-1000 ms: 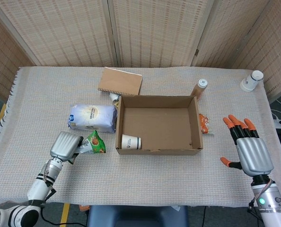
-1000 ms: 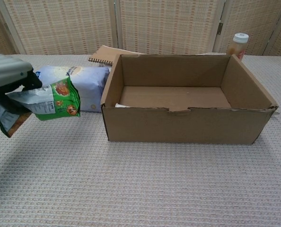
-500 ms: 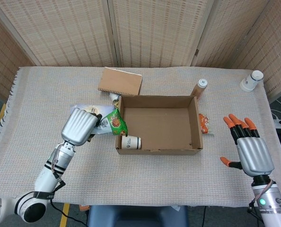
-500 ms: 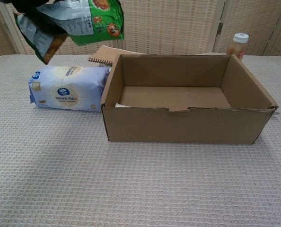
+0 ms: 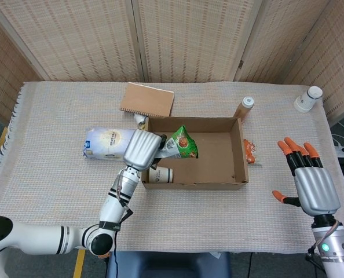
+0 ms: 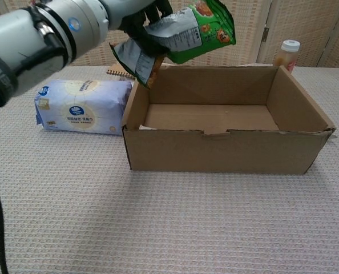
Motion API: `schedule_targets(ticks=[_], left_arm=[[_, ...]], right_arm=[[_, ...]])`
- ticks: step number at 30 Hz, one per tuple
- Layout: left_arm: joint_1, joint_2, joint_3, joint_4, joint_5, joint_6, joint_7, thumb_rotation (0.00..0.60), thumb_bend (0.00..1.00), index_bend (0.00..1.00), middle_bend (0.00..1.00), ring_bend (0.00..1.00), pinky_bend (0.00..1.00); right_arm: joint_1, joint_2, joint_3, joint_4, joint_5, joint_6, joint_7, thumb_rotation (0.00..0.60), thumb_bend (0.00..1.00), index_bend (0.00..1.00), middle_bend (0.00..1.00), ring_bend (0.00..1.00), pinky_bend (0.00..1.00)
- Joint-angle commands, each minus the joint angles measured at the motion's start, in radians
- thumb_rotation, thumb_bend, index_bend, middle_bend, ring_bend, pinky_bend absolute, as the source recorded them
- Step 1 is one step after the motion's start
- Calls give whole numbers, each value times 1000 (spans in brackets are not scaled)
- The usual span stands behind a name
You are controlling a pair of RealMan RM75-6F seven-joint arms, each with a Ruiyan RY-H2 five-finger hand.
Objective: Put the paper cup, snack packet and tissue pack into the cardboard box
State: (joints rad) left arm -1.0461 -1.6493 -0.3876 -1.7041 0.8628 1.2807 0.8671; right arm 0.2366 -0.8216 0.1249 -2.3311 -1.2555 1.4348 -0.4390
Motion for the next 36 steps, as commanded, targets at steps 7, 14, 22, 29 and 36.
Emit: schedule_targets(ticks=[7, 14, 22, 29, 36], left_arm=[[-78, -225, -31, 237, -33, 29, -55, 600, 445, 751, 904, 769, 894], [-63, -139, -22, 144, -124, -92, -44, 600, 197, 0, 0, 0, 149], [-47, -91, -13, 101, -90, -77, -65, 600, 191, 0, 0, 0, 134], [-7, 101, 39, 43, -123, -91, 48, 600, 193, 0, 0, 0, 122], [0, 291, 119, 39, -247, -252, 112, 600, 193, 0, 0, 0, 109]], right_arm=[[-3, 5, 5, 1, 5, 3, 7, 600, 74, 43, 0, 0, 0], [-4, 8, 4, 1, 2, 1, 10, 600, 74, 44, 0, 0, 0], [-2, 4, 4, 4, 9, -3, 5, 600, 74, 44, 0, 0, 0], [-2, 4, 4, 3, 10, -6, 4, 600, 74, 44, 0, 0, 0], [3, -7, 1, 2, 8, -13, -12, 600, 74, 44, 0, 0, 0]])
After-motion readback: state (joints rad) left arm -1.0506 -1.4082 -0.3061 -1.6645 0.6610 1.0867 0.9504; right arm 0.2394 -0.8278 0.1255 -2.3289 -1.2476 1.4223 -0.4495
